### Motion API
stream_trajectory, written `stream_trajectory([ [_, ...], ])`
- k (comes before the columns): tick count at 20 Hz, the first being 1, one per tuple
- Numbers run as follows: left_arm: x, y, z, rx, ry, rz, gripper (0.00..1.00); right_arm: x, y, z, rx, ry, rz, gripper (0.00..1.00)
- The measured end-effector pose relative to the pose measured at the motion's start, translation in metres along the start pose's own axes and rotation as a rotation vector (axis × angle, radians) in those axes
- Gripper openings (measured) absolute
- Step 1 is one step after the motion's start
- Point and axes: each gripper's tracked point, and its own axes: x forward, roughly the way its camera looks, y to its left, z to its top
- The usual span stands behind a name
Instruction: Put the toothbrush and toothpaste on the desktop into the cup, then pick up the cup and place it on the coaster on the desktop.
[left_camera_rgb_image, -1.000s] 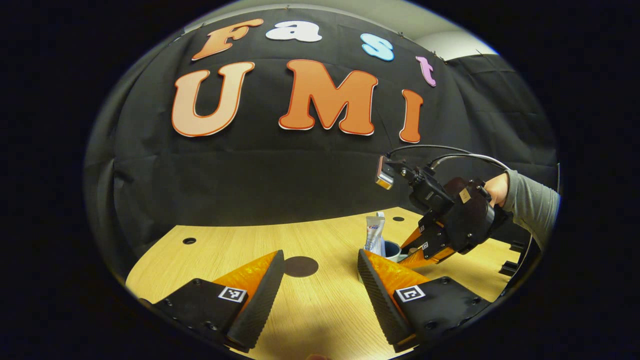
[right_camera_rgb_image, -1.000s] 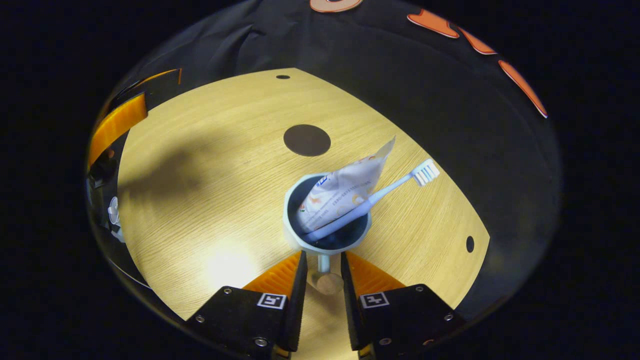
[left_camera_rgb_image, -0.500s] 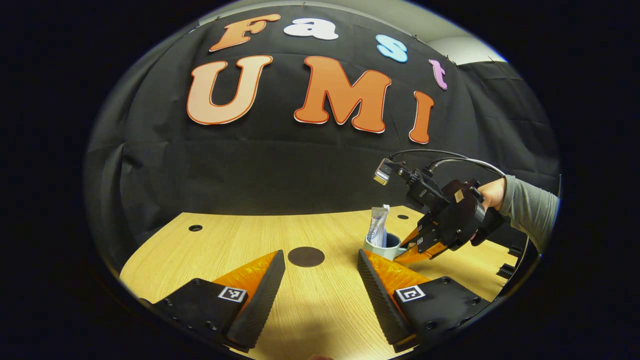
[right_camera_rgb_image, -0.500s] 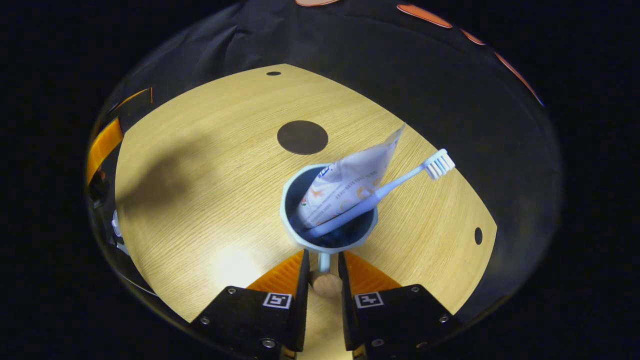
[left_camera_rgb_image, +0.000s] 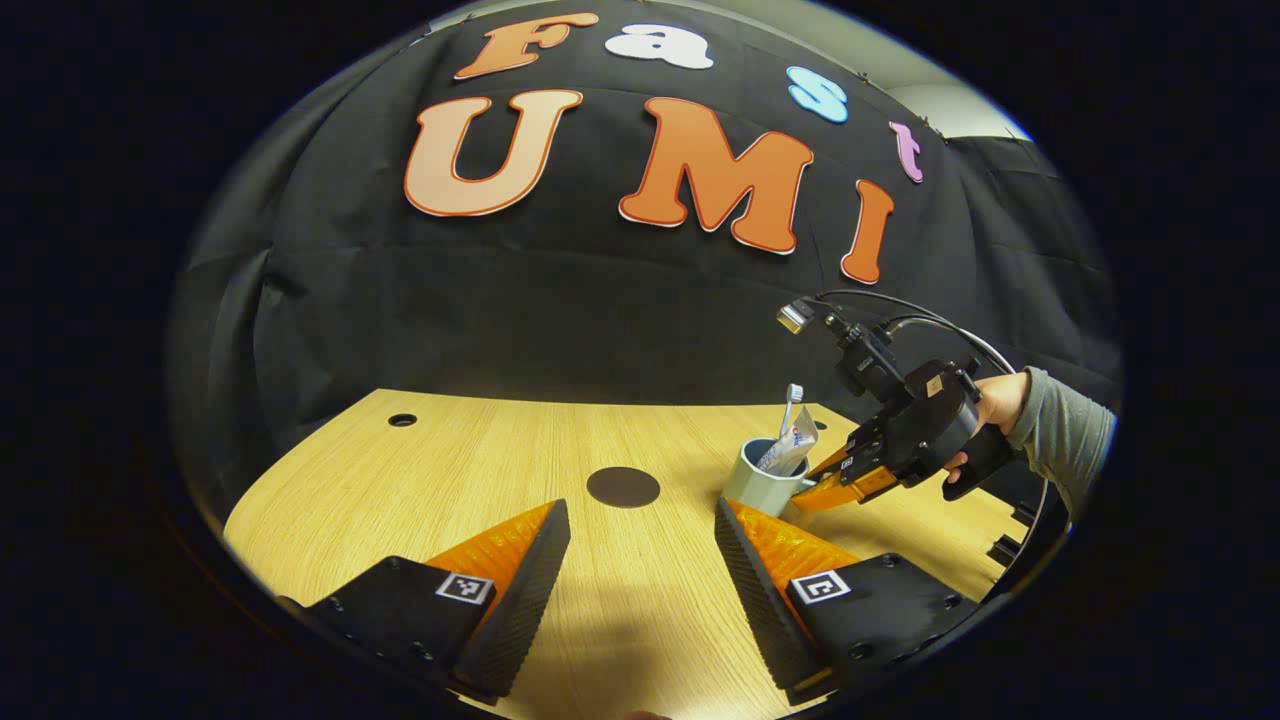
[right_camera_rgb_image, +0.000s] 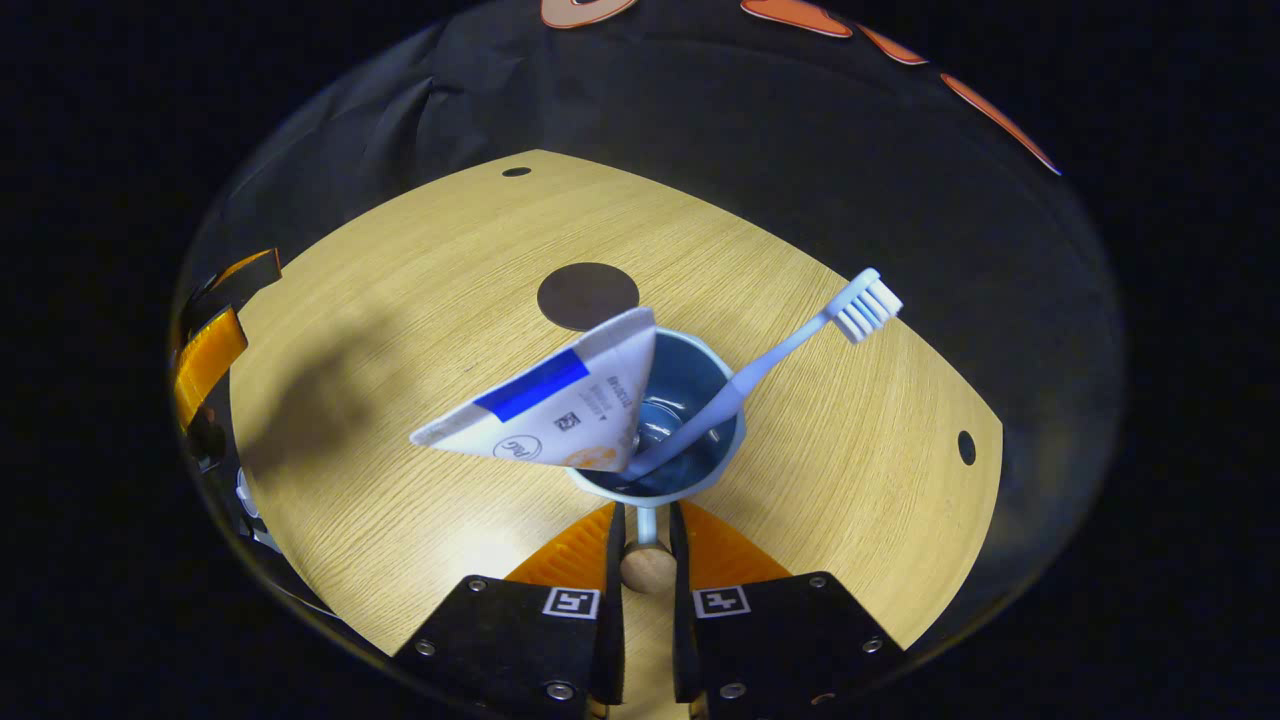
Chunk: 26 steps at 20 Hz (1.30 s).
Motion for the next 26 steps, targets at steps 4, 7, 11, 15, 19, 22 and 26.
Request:
stream_trajectory([
  [4, -0.001, 0.002, -0.001, -0.003, 0.001, 0.002, 0.93, -0.007, -0.002, 0.014, 0.025, -0.036, 0.008, 0.19],
  [7, -0.001, 0.003, -0.001, -0.004, 0.002, 0.002, 0.92, -0.017, -0.005, 0.034, 0.029, -0.079, 0.004, 0.19],
  [11, -0.001, 0.008, -0.003, -0.002, 0.004, 0.008, 0.93, -0.022, -0.008, 0.061, 0.033, -0.109, 0.007, 0.19],
  [15, -0.001, 0.022, -0.007, -0.004, 0.013, 0.034, 0.94, -0.026, -0.006, 0.07, 0.015, -0.115, 0.021, 0.19],
  [19, -0.003, 0.036, -0.014, -0.002, 0.028, 0.064, 0.94, -0.016, 0.005, 0.09, -0.016, -0.124, 0.046, 0.19],
  [22, -0.006, 0.047, -0.018, -0.001, 0.039, 0.085, 0.93, -0.006, 0.01, 0.102, -0.035, -0.119, 0.068, 0.19],
  [26, -0.004, 0.053, -0.024, -0.006, 0.057, 0.106, 0.93, 0.005, 0.016, 0.105, -0.051, -0.093, 0.088, 0.19],
])
